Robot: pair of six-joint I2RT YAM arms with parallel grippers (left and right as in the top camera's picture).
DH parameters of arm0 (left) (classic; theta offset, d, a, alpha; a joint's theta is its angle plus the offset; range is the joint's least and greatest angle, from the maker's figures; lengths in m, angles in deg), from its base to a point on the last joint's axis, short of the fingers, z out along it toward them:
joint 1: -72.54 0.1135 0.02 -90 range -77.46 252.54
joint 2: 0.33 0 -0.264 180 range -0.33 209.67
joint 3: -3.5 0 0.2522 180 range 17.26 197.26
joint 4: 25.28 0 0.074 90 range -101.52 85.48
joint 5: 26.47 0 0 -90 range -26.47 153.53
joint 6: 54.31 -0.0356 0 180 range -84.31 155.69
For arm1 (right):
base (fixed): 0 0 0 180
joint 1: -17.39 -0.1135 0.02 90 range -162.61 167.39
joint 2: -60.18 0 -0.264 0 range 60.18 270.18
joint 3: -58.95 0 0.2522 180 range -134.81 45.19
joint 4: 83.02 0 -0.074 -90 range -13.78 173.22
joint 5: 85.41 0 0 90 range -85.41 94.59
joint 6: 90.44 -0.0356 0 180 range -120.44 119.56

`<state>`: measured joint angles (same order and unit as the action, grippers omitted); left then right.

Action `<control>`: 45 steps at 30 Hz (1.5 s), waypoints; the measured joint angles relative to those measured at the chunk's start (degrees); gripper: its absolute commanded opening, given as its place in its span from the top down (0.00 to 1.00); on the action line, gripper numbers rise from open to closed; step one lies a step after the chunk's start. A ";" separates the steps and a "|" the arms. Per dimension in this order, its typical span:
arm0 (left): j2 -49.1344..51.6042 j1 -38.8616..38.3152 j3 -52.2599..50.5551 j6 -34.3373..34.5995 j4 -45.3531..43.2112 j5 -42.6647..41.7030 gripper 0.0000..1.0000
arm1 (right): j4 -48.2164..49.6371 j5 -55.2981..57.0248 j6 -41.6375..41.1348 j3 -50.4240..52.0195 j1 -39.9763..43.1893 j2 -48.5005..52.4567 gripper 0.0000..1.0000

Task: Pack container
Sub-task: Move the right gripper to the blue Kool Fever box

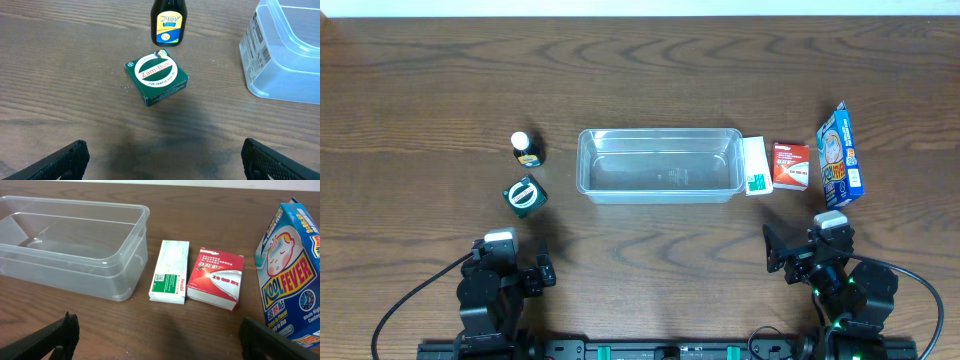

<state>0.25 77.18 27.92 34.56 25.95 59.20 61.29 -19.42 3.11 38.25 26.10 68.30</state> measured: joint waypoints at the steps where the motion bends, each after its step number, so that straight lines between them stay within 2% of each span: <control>1: 0.00 0.00 0.00 0.00 0.00 0.00 0.02 | -0.02 0.00 -0.02 0.00 0.00 0.00 0.01; 39: 0.00 0.00 0.00 0.00 0.00 0.00 0.02 | 0.00 0.00 -0.09 0.00 0.00 0.00 0.01; 45: 0.00 0.00 0.00 0.00 0.02 -0.02 0.02 | 1.31 0.02 -4.87 0.00 0.00 0.00 0.01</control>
<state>0.25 77.18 27.92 34.56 25.97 59.17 62.60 -19.40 -1.76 38.25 26.10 68.30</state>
